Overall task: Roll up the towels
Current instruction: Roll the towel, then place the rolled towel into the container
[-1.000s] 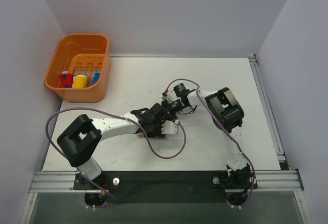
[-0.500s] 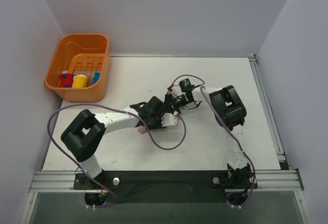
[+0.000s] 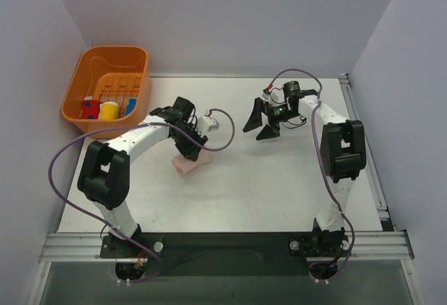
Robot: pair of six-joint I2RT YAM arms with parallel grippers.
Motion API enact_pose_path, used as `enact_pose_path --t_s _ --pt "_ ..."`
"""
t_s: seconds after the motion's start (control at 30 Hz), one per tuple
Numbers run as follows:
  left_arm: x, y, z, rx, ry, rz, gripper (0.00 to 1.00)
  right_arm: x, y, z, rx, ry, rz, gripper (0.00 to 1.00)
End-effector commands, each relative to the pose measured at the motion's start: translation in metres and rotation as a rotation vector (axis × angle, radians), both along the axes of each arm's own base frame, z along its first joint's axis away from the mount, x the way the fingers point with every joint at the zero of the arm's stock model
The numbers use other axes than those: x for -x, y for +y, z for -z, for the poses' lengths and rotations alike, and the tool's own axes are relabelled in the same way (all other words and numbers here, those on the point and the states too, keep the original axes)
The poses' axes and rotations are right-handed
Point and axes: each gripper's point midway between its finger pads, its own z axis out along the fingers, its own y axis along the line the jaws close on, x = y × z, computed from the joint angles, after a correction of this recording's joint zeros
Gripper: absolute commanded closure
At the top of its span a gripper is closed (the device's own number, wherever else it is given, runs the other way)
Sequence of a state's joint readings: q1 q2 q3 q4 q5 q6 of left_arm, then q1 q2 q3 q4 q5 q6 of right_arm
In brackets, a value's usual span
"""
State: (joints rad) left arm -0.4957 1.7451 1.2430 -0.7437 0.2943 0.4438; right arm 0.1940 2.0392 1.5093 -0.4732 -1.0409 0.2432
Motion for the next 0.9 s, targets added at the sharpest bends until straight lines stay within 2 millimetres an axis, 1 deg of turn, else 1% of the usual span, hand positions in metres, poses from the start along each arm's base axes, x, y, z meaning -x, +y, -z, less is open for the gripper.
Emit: enact_pose_path --t_s 0.0,0.03,0.07,0.1,0.13,0.17,0.2,0.23,0.27,0.3,0.33,0.37,0.4,0.47,0.5,0.53,0.57,0.6,0.63,0.67,0.7,0.77,0.8,0.87 --pt "-0.031 -0.006 -0.096 0.24 -0.049 -0.149 0.98 0.031 -0.038 -0.006 0.166 -0.077 -0.116 0.0" --pt "-0.04 -0.003 -0.113 0.285 -0.064 -0.181 1.0 0.031 -0.049 -0.008 0.189 -0.102 -0.107 0.0" --pt "-0.061 0.005 -0.149 0.338 -0.143 -0.214 1.0 0.035 -0.053 -0.007 0.197 -0.096 -0.102 0.0" --pt "-0.072 0.013 -0.166 0.361 -0.177 -0.244 1.0 0.043 -0.059 -0.001 0.204 -0.077 -0.1 0.0" --pt "-0.082 0.019 -0.186 0.397 -0.209 -0.269 1.0 0.045 -0.066 0.0 0.22 -0.078 -0.092 0.0" --pt "-0.102 0.039 -0.218 0.434 -0.288 -0.319 1.0 0.048 -0.07 -0.003 0.233 -0.089 -0.09 0.0" --pt "-0.115 0.048 -0.23 0.454 -0.312 -0.348 1.0 0.054 -0.075 0.001 0.241 -0.078 -0.089 0.0" --pt "-0.125 0.058 -0.244 0.476 -0.336 -0.383 1.0 0.054 -0.079 0.001 0.249 -0.085 -0.084 0.0" --pt "-0.138 0.073 -0.256 0.489 -0.37 -0.421 1.0 0.054 -0.087 0.0 0.266 -0.096 -0.071 0.0" --pt "-0.16 0.102 -0.281 0.505 -0.449 -0.477 1.0 0.054 -0.091 0.001 0.272 -0.095 -0.065 0.0" --pt "-0.172 0.123 -0.29 0.519 -0.475 -0.542 1.0 0.056 -0.095 0.002 0.28 -0.092 -0.06 0.0" --pt "-0.184 0.138 -0.305 0.533 -0.529 -0.573 1.0 0.055 -0.101 0.003 0.289 -0.087 -0.047 0.0" --pt "-0.2 0.17 -0.316 0.546 -0.572 -0.653 1.0 0.055 -0.103 0.003 0.291 -0.086 -0.042 0.0" --pt "-0.217 0.196 -0.331 0.563 -0.638 -0.704 1.0 0.054 -0.111 0.005 0.308 -0.082 -0.028 0.0" --pt "-0.231 0.212 -0.322 0.566 -0.631 -0.752 1.0 0.054 -0.112 0.006 0.309 -0.078 -0.027 0.0" --pt "-0.237 0.23 -0.335 0.57 -0.681 -0.78 1.0 0.054 -0.114 0.007 0.313 -0.077 -0.025 0.0" --pt "-0.245 0.24 -0.338 0.575 -0.711 -0.796 1.0 0.054 -0.115 0.008 0.318 -0.075 -0.023 0.0" --pt "-0.258 0.252 -0.325 0.579 -0.693 -0.843 1.0 0.053 -0.116 0.009 0.323 -0.073 -0.021 0.0" --pt "-0.264 0.263 -0.326 0.572 -0.717 -0.87 1.0 0.053 -0.117 0.011 0.326 -0.068 -0.019 0.0" --pt "-0.272 0.269 -0.322 0.566 -0.727 -0.884 1.0 0.053 -0.118 0.012 0.329 -0.066 -0.02 0.0" --pt "-0.283 0.275 -0.304 0.543 -0.716 -0.891 1.0 0.052 -0.12 0.013 0.338 -0.064 -0.019 0.0" --pt "-0.294 0.279 -0.295 0.535 -0.723 -0.893 1.0 0.053 -0.121 0.018 0.346 -0.055 -0.023 0.0" --pt "-0.303 0.285 -0.28 0.524 -0.712 -0.932 1.0 0.054 -0.122 0.02 0.351 -0.049 -0.024 0.0" --pt "-0.315 0.292 -0.269 0.518 -0.719 -0.965 1.0 0.055 -0.123 0.025 0.355 -0.033 -0.026 0.0"
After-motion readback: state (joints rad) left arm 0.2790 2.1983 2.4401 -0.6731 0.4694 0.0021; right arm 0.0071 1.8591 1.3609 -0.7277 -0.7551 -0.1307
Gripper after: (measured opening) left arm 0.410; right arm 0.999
